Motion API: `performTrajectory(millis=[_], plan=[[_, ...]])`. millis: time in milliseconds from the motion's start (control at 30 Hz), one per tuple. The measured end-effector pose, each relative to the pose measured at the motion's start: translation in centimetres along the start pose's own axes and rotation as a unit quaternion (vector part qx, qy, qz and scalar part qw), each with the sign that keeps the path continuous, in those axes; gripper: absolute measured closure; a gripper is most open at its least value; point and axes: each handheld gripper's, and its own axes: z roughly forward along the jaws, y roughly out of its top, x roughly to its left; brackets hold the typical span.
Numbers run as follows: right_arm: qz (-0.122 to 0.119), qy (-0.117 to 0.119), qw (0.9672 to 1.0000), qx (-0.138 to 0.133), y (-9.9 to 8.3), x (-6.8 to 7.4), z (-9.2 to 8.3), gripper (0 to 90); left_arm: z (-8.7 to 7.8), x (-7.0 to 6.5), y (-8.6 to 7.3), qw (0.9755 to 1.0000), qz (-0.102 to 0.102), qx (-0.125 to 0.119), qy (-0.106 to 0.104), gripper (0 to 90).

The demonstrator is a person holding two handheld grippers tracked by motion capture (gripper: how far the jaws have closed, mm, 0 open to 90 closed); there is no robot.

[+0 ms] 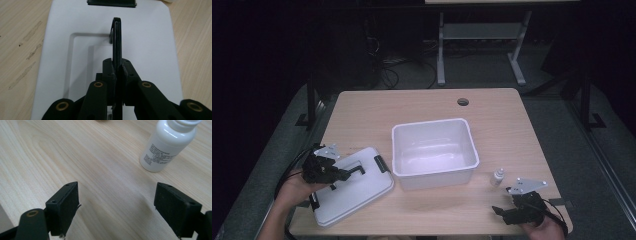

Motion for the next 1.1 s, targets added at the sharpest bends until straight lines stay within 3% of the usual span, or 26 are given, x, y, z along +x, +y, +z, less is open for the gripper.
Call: performTrajectory(millis=[333,367,467,633,800,900,1000,1100], plan=[[0.007,-0.001,1.0,-0.003,0.0,-0.1,-0.2,19.1,-0.9,-0.9,-0.1,0.9996,-0.001,-0.029,0.006,71.0],[0.006,-0.002,1.0,0.001,0.1,-0.2,-0.3,19.1,-0.9,-1.2,-0.1,0.9994,-0.001,-0.034,0.011,66.5],[0.008,-0.002,1.0,0.002,0.1,-0.2,-0.4,19.0,-0.9,-1.4,-0.1,0.9992,-0.006,-0.039,0.006,63.1],[0.0,-0.002,0.9998,0.018,0.3,-0.4,-0.5,19.0,-1.1,-1.8,-0.4,0.9977,-0.015,-0.066,0.0,56.8],[-0.002,-0.006,0.9997,0.025,0.6,-0.6,-0.7,18.0,-0.8,-2.1,-0.6,0.9973,-0.017,-0.071,0.005,53.8],[-0.003,-0.005,0.9996,0.029,0.9,-0.8,-1.1,17.9,-0.9,-2.4,-0.8,0.9958,-0.027,-0.087,0.01,50.7],[-0.006,-0.005,0.9993,0.036,1.0,-1.1,-1.3,17.9,-0.8,-2.8,-0.9,0.9956,-0.021,-0.091,0.014,49.8],[-0.004,0.0,0.999,0.045,1.3,-1.5,-1.7,17.6,-0.6,-3.0,-1.0,0.9946,-0.031,-0.098,0.009,45.9]])
